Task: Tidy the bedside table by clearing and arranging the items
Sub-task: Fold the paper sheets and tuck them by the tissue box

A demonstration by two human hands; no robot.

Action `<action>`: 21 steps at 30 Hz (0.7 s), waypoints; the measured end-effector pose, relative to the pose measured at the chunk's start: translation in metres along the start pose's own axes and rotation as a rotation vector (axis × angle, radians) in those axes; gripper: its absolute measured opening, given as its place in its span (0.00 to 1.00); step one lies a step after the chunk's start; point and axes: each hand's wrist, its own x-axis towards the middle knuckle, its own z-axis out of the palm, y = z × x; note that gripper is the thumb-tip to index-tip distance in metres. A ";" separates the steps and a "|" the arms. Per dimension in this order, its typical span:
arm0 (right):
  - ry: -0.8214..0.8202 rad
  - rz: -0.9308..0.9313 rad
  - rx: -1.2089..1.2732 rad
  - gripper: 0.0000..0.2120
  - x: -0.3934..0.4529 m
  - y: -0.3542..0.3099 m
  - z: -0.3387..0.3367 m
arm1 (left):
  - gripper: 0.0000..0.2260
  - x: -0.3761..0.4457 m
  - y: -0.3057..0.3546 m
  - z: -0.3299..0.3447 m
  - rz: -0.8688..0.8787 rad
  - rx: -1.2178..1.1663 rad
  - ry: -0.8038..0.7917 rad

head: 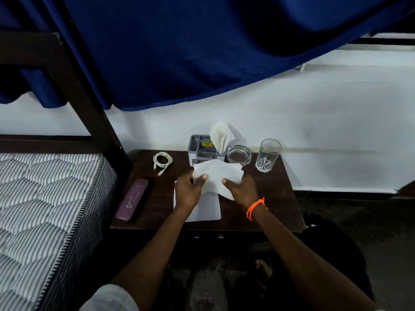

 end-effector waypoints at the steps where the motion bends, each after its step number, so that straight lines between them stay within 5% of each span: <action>1: 0.005 0.002 0.016 0.13 0.000 -0.002 0.000 | 0.10 0.000 0.005 -0.001 0.007 -0.026 0.001; 10: -0.128 0.081 -0.028 0.23 -0.005 0.011 0.000 | 0.22 -0.005 -0.004 -0.003 -0.063 -0.078 -0.080; 13: -0.105 0.108 -0.047 0.19 -0.004 0.008 0.001 | 0.25 -0.002 -0.006 -0.001 -0.079 -0.082 -0.091; 21: -0.115 0.071 -0.018 0.25 0.004 0.010 0.005 | 0.20 -0.002 -0.007 0.004 -0.007 0.059 -0.103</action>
